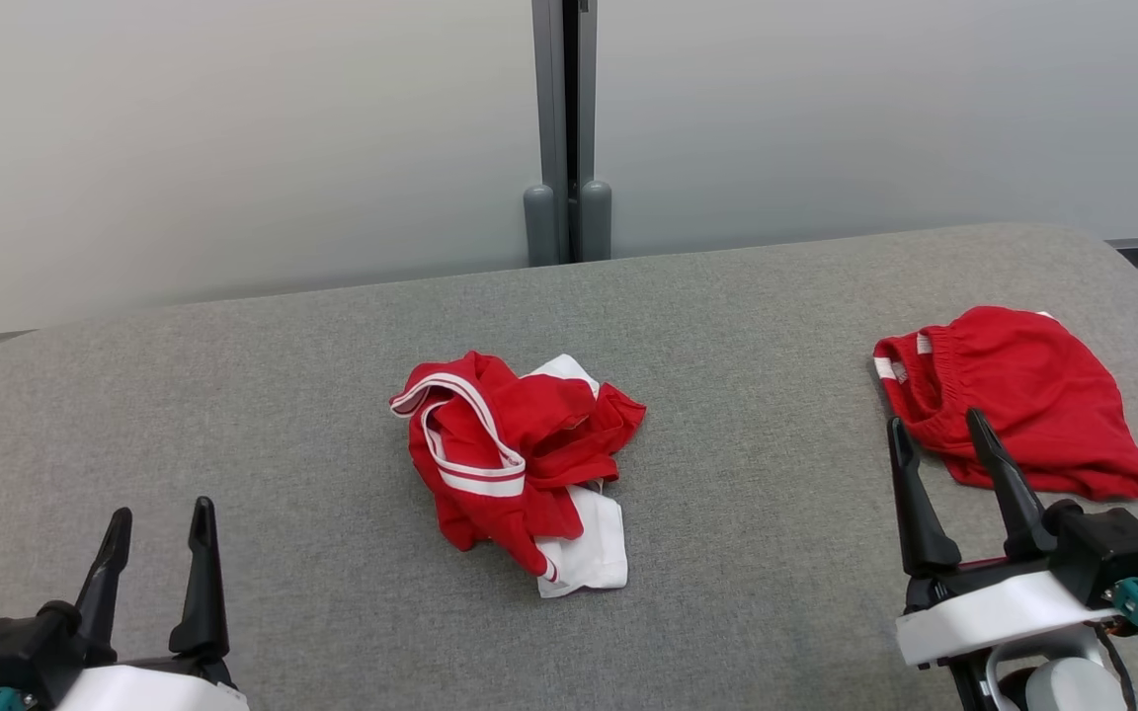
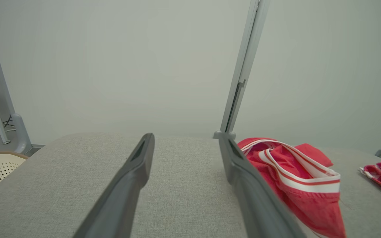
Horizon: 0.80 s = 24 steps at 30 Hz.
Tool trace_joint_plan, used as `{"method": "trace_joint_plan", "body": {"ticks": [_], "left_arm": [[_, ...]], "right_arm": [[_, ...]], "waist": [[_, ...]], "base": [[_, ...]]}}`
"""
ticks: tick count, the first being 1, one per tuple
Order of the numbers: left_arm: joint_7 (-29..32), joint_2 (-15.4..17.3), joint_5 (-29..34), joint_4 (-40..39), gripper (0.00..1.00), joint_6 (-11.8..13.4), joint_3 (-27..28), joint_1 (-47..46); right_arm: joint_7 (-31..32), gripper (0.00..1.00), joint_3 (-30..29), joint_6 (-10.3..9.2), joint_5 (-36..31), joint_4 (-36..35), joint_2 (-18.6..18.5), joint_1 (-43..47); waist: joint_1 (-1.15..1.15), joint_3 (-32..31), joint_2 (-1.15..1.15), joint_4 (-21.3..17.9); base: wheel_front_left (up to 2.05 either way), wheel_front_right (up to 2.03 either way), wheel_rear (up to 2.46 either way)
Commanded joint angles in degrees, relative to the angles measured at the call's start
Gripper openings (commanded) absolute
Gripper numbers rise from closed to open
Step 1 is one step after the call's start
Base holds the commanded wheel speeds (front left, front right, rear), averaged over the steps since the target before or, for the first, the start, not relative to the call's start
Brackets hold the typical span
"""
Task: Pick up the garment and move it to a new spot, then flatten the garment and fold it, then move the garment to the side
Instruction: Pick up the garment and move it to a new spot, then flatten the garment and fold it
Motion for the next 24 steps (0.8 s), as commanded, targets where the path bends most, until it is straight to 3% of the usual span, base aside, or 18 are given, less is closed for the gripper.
{"method": "trace_joint_plan", "body": {"ticks": [1, 15, 24], "left_arm": [[-0.07, -0.14, 0.74, 0.32, 1.00, -0.56, 0.43, 0.64], [0.48, -0.93, 1.32, -0.43, 1.00, -1.39, -0.50, 0.48], [11.61, -1.70, 0.73, -5.84, 1.00, -3.05, -8.29, -2.53]], "right_arm": [[0.06, 1.00, 0.14, -0.02, -0.23, -0.25, -0.38, 0.18], [0.37, 1.00, 0.35, -0.02, -0.26, -0.39, -0.40, -0.32], [0.18, 1.00, 0.04, -0.02, -0.16, -0.36, -0.53, -1.28]], "waist": [[0.00, 0.01, 0.00, 0.00], [0.00, -0.07, 0.00, -0.22], [0.00, 0.35, 0.00, -1.24]], "base": [[0.00, 0.00, 0.00], [0.00, 0.00, 0.00], [0.00, 0.00, 0.00]]}}
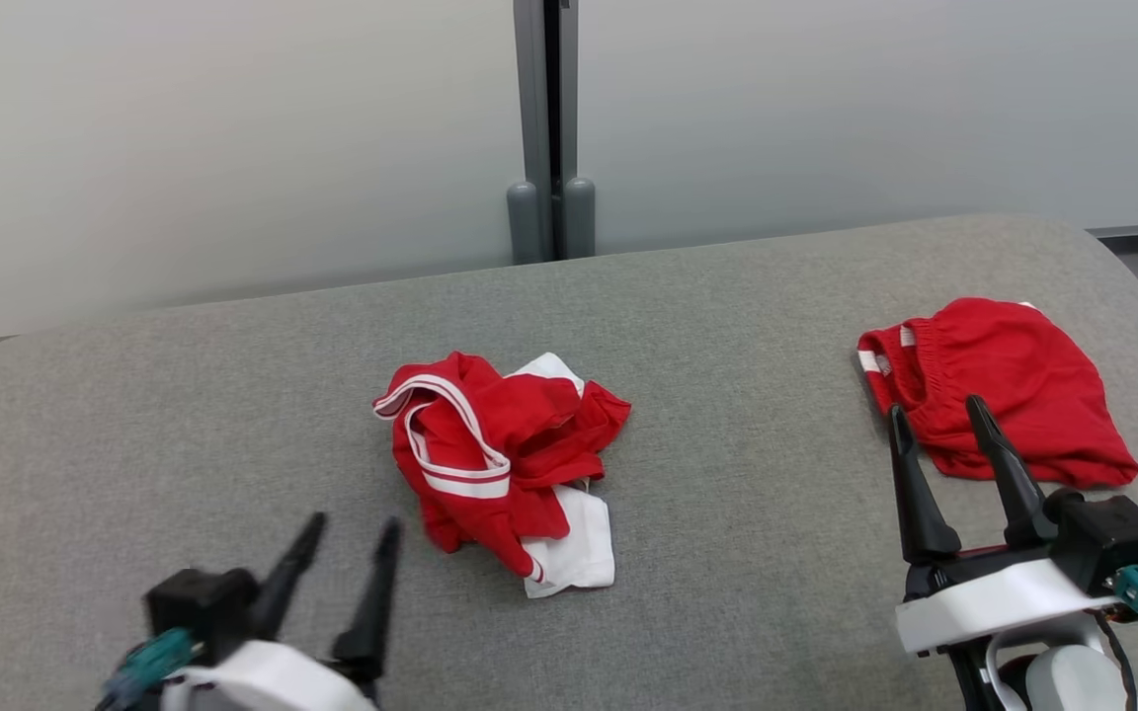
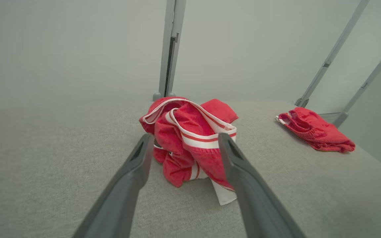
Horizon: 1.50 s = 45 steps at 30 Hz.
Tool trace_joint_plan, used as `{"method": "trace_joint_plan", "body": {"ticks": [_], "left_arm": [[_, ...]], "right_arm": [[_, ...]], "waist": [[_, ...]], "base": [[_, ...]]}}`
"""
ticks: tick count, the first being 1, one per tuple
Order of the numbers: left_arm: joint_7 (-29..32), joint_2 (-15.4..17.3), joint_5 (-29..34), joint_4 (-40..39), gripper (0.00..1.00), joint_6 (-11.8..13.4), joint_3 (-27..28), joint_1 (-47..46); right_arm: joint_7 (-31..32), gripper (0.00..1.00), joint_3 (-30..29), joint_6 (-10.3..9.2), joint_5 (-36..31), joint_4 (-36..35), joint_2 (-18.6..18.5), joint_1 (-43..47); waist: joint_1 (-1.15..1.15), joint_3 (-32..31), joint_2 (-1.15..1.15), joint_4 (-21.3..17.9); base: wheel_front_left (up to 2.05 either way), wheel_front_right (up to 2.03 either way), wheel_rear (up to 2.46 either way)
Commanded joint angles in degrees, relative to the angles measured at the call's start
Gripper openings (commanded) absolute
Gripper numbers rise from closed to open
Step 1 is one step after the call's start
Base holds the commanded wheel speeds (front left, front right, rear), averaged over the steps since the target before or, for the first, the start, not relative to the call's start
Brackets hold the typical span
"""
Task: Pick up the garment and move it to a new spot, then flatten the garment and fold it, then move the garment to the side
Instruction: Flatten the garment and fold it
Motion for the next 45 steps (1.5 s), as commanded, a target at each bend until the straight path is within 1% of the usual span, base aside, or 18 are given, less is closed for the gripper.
{"method": "trace_joint_plan", "body": {"ticks": [1, 5, 7, 11, 16, 18, 20, 21, 22, 23, 24, 25, 26, 35, 39, 41, 42, 45], "left_arm": [[1.39, -0.16, -0.54, -0.53, 1.00, -0.44, -0.68, -1.48], [8.60, -1.73, -2.83, -1.25, 1.00, -2.23, -4.82, -4.12], [11.42, -1.63, -2.80, 0.12, 1.00, -2.88, -6.51, -5.31], [14.26, -3.16, -3.38, 3.73, 1.00, -2.34, -7.98, -7.35], [14.76, -5.39, -4.86, 9.50, 1.00, -1.41, -7.16, -9.85], [15.12, -4.88, -3.72, 12.46, 1.00, -0.59, -7.05, -11.01], [14.60, -5.74, -4.30, 15.08, 1.00, 0.04, -6.37, -11.93], [14.52, -5.58, -4.37, 15.76, 0.92, 0.10, -6.16, -11.95], [14.33, -5.36, -4.44, 16.29, 0.76, 0.01, -6.00, -11.98], [14.08, -5.20, -4.56, 16.58, 0.49, -0.22, -5.84, -11.94], [13.94, -5.08, -4.64, 16.76, 0.33, -0.45, -5.72, -11.80], [13.75, -4.96, -4.73, 16.90, 0.08, -0.57, -5.72, -11.55], [13.55, -4.88, -4.85, 16.99, 0.00, -0.71, -5.66, -11.27], [12.47, -4.49, -5.81, 13.89, 0.00, -2.11, -5.61, -9.68], [11.28, -3.47, -7.02, 12.02, 0.00, -2.34, -3.65, -9.37], [11.44, -2.16, -7.73, 11.61, 0.00, -2.29, -2.32, -9.17], [11.44, -2.16, -7.73, 11.61, 0.00, -2.29, -2.32, -9.17], [11.96, -0.72, -10.20, 12.00, 0.00, -2.80, 0.30, -9.02]], "right_arm": [[-0.22, 1.00, 0.15, -0.02, -0.12, -0.15, -0.30, -0.74], [-0.47, 1.00, 0.74, -0.02, -0.09, -0.06, -0.06, -1.61], [-0.58, 1.00, 1.11, -0.02, -0.05, 0.14, 0.11, -2.25], [-1.23, 1.00, 1.50, -0.02, 0.22, 0.65, 0.64, -3.25], [-2.16, 1.00, 1.97, -0.02, 0.33, 1.56, 1.12, -4.22], [-2.45, 1.00, 2.11, -0.02, 0.34, 1.91, 1.27, -4.59], [-2.85, 1.00, 1.83, -0.02, 0.30, 2.41, 1.37, -4.75], [-3.00, 1.00, 1.71, -0.02, 0.19, 2.47, 1.37, -4.80], [-3.01, 1.00, 1.60, -0.02, 0.12, 2.55, 1.41, -4.83], [-3.07, 1.00, 1.53, -0.02, 0.03, 2.67, 1.44, -4.84], [-3.19, 1.00, 1.36, -0.02, -0.09, 2.76, 1.45, -4.80], [-3.27, 1.00, 1.10, -0.02, -0.20, 2.88, 1.45, -4.70], [-3.37, 1.00, 0.87, -0.02, -0.33, 3.02, 1.45, -4.63], [-3.49, 1.00, 0.45, -0.02, -0.59, 3.44, 1.37, -3.94], [-3.20, 1.00, 0.36, -0.02, -0.50, 3.25, 0.94, -3.87], [-2.93, 1.00, 0.37, -0.02, -0.54, 3.12, 0.67, -3.79], [-2.93, 1.00, 0.37, -0.02, -0.54, 3.12, 0.67, -3.79], [-2.47, 1.00, 0.47, -0.02, -0.39, 2.76, 0.49, -3.91]], "waist": [[0.00, 0.28, 0.00, -0.46], [0.00, 1.26, 0.00, -2.15], [0.00, 1.86, 0.00, -3.46], [0.00, 3.61, 0.00, -5.88], [0.00, 5.50, 0.00, -8.23], [0.00, 6.09, 0.00, -8.99], [0.00, 6.69, 0.00, -9.58], [0.00, 6.79, 0.00, -9.62], [0.00, 6.86, 0.00, -9.63], [0.00, 6.88, 0.00, -9.58], [0.00, 6.86, 0.00, -9.48], [0.00, 6.78, 0.00, -9.28], [0.00, 6.67, 0.00, -9.03], [0.00, 4.99, 0.00, -4.77], [0.00, 4.20, 0.00, -2.16], [0.00, 3.96, 0.00, -0.80], [0.00, 3.96, 0.00, -0.80], [0.00, 4.18, 0.00, 1.04]], "base": [[0.00, 0.00, 0.00], [0.00, 0.00, 0.00], [0.00, 0.00, 0.00], [0.00, 0.00, 0.00], [0.00, 0.00, 0.00], [0.00, 0.00, 0.00], [0.00, 0.00, 0.00], [0.00, 0.00, 0.00], [0.00, 0.00, 0.00], [0.00, 0.00, 0.00], [0.00, 0.00, 0.00], [0.00, 0.00, 0.00], [0.00, 0.00, 0.00], [0.00, 0.00, 0.00], [0.00, 0.00, 0.00], [0.00, 0.00, 0.00], [0.00, 0.00, 0.00], [0.00, 0.00, 0.00]]}}
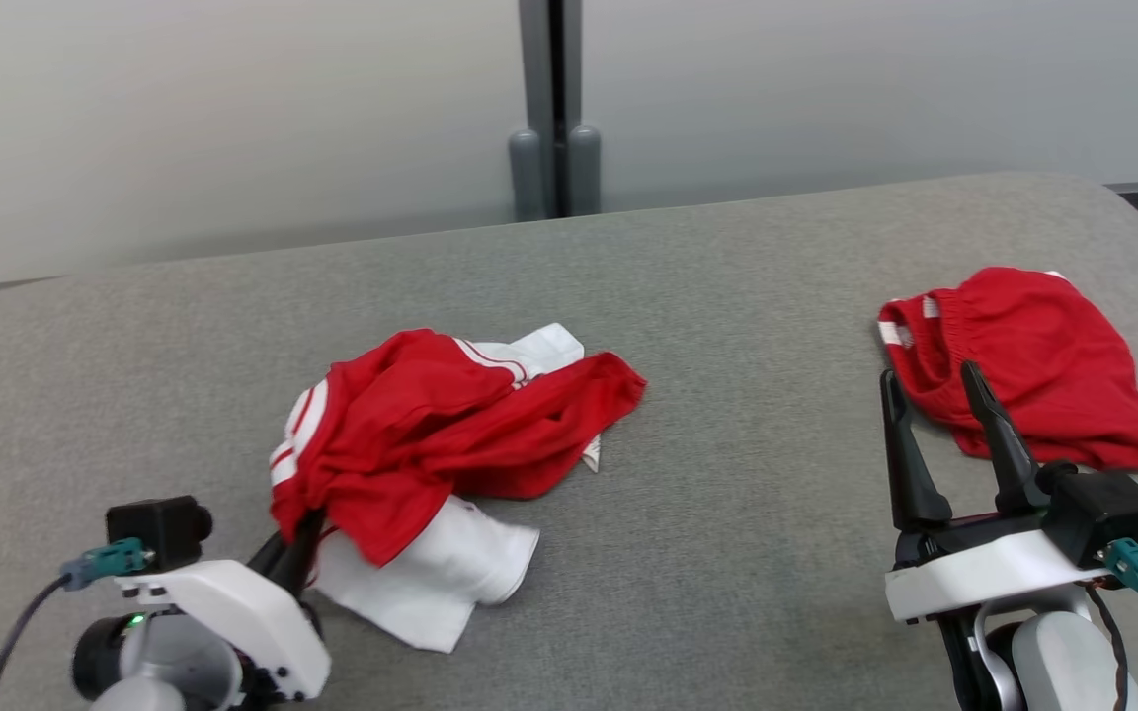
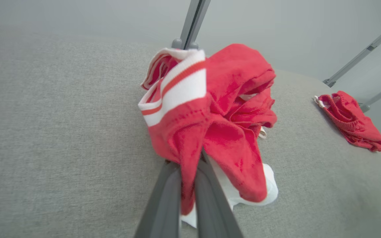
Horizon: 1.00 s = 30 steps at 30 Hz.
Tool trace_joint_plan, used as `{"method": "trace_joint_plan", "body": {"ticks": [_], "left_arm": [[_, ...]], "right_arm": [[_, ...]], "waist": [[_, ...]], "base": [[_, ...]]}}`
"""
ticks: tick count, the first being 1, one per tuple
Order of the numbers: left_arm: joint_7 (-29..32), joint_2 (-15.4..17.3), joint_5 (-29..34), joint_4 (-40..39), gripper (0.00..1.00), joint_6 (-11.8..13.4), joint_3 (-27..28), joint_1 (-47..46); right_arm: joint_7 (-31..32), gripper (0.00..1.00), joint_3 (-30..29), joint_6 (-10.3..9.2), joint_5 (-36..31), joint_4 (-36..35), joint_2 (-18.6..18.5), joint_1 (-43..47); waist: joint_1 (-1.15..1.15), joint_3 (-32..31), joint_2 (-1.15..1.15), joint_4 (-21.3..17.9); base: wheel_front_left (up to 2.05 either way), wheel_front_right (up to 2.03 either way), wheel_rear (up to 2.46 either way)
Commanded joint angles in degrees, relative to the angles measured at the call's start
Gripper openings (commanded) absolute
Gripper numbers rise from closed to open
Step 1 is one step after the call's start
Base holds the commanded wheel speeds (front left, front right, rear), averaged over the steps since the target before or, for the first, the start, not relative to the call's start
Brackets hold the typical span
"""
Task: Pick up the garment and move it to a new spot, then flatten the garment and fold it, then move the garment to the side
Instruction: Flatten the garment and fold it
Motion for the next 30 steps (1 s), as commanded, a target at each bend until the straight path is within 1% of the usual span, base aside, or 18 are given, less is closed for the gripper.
{"method": "trace_joint_plan", "body": {"ticks": [1, 2, 6, 10, 11, 12, 16, 19, 22, 24, 30], "left_arm": [[0.43, 1.06, -0.97, 0.87, 0.00, -0.60, 1.09, 0.27], [0.54, 2.14, -1.20, 1.68, 0.00, -0.94, 1.71, 0.01], [0.50, 3.75, -3.39, 6.86, 0.00, -2.40, 4.18, -1.39], [-1.16, 3.66, -4.79, 14.07, 0.00, -4.91, 5.39, -3.16], [-1.73, 3.55, -4.86, 15.69, 0.35, -5.72, 5.44, -3.65], [-2.19, 3.43, -4.64, 17.09, 1.00, -6.36, 5.17, -4.07], [-5.42, 2.59, -3.47, 20.57, 1.00, -8.29, 4.51, -5.82], [-8.82, 2.58, -2.05, 20.96, 1.00, -8.66, 4.52, -5.70], [-11.72, 3.02, -0.82, 19.66, 1.00, -7.83, 4.81, -4.33], [-12.97, 3.61, 0.09, 18.07, 1.00, -6.71, 4.93, -3.40], [-16.05, 5.71, 3.45, 9.53, 1.00, -2.44, 5.52, -0.01]], "right_arm": [[0.46, 1.00, 0.13, -0.02, 0.07, -0.30, -0.32, 0.25], [0.53, 1.00, 0.23, -0.02, 0.10, -0.35, -0.45, 0.14], [1.19, 1.00, 0.75, -0.02, 0.00, -0.87, -0.76, -0.66], [1.83, 1.00, 1.33, -0.02, -0.15, -1.36, -1.29, -1.21], [1.89, 1.00, 1.35, -0.02, -0.15, -1.43, -1.42, -1.24], [2.09, 1.00, 1.36, -0.02, -0.09, -1.50, -1.54, -1.20], [2.47, 1.00, 1.42, -0.02, -0.19, -1.50, -1.71, -0.68], [2.67, 1.00, 1.68, -0.02, -0.04, -1.19, -1.58, -0.15], [2.58, 1.00, 1.75, -0.02, 0.35, -0.99, -1.45, 0.30], [2.49, 1.00, 1.78, -0.02, 0.46, -0.75, -1.37, 0.89], [1.95, 1.00, 1.53, -0.02, 1.05, -0.37, -1.14, 2.37]], "waist": [[0.00, 0.16, 0.00, 1.81], [0.00, 0.34, 0.00, 2.31], [0.00, 1.49, 0.00, 3.60], [0.00, 2.60, 0.00, 3.93], [0.00, 2.75, 0.00, 3.96], [0.00, 2.83, 0.00, 4.00], [0.00, 2.29, 0.00, 4.25], [0.00, 0.98, 0.00, 4.38], [0.00, -0.50, 0.00, 4.54], [0.00, -1.50, 0.00, 4.75], [0.00, -3.64, 0.00, 6.50]], "base": [[0.00, 0.00, 0.00], [0.00, 0.00, 0.00], [0.00, 0.00, 0.00], [0.00, 0.00, 0.00], [0.00, 0.00, 0.00], [0.00, 0.00, 0.00], [0.00, 0.00, 0.00], [0.00, 0.00, 0.00], [0.00, 0.00, 0.00], [0.00, 0.00, 0.00], [0.00, 0.00, 0.00]]}}
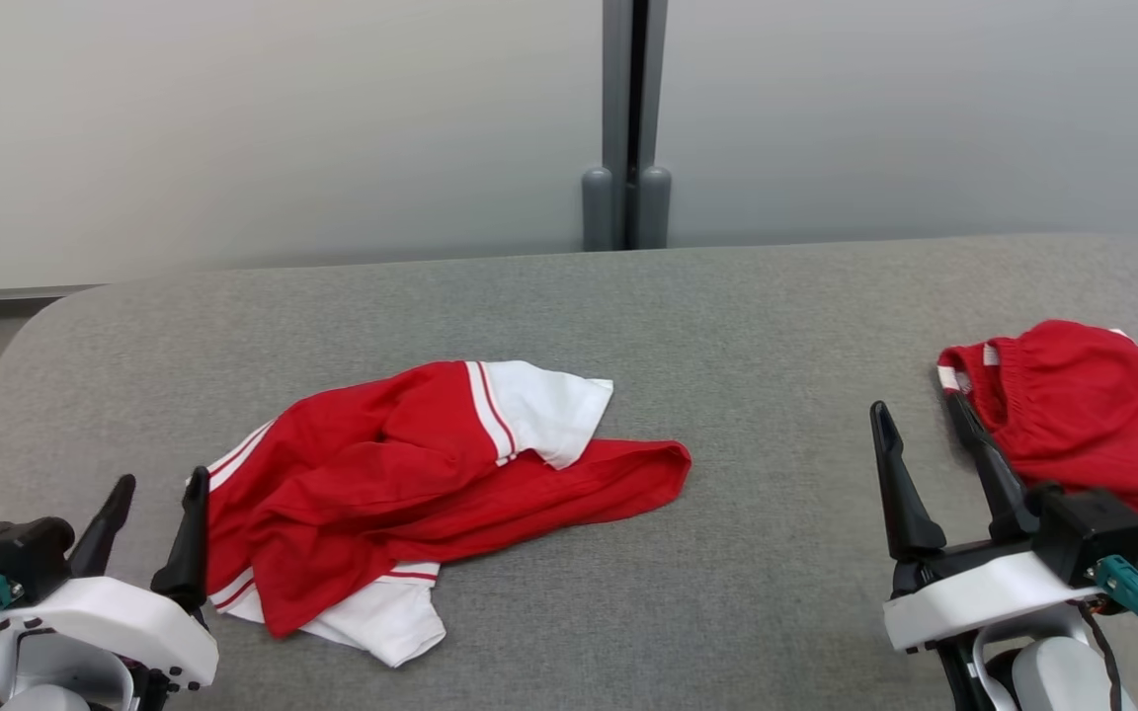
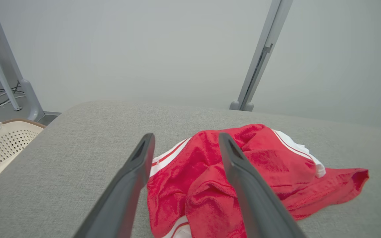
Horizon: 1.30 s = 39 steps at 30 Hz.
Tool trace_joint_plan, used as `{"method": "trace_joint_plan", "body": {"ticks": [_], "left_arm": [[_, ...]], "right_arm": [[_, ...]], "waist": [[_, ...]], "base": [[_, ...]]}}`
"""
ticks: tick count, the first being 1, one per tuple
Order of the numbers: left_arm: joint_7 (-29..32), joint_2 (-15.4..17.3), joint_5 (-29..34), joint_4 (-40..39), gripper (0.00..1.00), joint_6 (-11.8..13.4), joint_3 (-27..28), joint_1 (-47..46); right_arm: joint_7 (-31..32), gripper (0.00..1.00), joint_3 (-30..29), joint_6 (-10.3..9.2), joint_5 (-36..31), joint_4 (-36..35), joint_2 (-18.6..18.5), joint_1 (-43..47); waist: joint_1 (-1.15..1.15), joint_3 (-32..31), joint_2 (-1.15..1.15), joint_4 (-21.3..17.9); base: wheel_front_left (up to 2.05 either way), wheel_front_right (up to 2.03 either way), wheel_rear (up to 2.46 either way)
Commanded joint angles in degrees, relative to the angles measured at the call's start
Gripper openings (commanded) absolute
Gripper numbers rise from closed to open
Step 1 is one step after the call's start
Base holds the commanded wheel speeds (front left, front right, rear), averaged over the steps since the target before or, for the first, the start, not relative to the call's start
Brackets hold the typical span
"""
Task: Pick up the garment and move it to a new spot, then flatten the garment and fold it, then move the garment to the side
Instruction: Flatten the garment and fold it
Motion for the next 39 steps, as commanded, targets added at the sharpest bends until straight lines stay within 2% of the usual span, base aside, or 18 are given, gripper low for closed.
{"method": "trace_joint_plan", "body": {"ticks": [1, 8, 15, 20, 27, 31, 36, 39], "left_arm": [[-1.00, 0.82, 1.09, -2.72, 1.00, 1.62, 0.62, 1.43], [-3.88, 0.75, 3.91, -12.96, 1.00, 6.42, 0.56, 7.00], [-3.70, 0.33, 4.61, -15.57, 1.00, 7.78, -0.10, 8.52], [-3.66, 0.11, 4.76, -16.38, 1.00, 8.31, -0.36, 7.90], [-3.37, -0.83, 4.53, -16.54, 1.00, 7.92, -1.36, 6.29], [-3.11, -1.71, 4.17, -15.68, 1.00, 7.18, -2.17, 4.81], [-3.56, -2.98, 3.87, -13.87, 1.00, 6.26, -3.11, 2.86], [-3.95, -3.48, 3.68, -12.89, 1.00, 5.87, -3.30, 2.44]], "right_arm": [[-0.51, 1.00, 0.21, -0.02, 0.34, 0.21, 0.09, 0.59], [-0.65, 1.00, 0.92, -0.02, 0.88, 0.66, 0.36, 1.42], [0.18, 1.00, 4.98, -0.02, 1.69, 1.37, 0.53, 0.58], [2.14, 1.00, 13.27, -0.01, 3.48, 3.14, 0.77, -3.04], [13.18, 1.00, 29.90, -0.02, 9.31, 12.26, -1.71, -14.35], [17.80, 1.00, 37.25, -0.02, 11.78, 18.34, -2.62, -21.06], [22.35, 1.00, 44.22, -0.02, 14.04, 28.63, -2.98, -28.35], [23.31, 1.00, 46.51, -0.02, 15.29, 32.95, -2.80, -30.27]], "waist": [[0.00, -0.83, 0.00, 1.18], [0.00, -1.43, 0.00, 3.39], [0.00, -1.23, 0.00, 5.11], [0.00, -0.63, 0.00, 7.61], [0.00, 1.24, 0.00, 12.42], [0.00, 2.61, 0.00, 15.27], [0.00, 4.43, 0.00, 18.79], [0.00, 5.07, 0.00, 20.03]], "base": [[0.00, 0.00, 0.00], [0.00, 0.00, 0.00], [0.00, 0.00, 0.00], [0.00, 0.00, 0.00], [0.00, 0.00, 0.00], [0.00, 0.00, 0.00], [0.00, 0.00, 0.00], [0.00, 0.00, 0.00]]}}
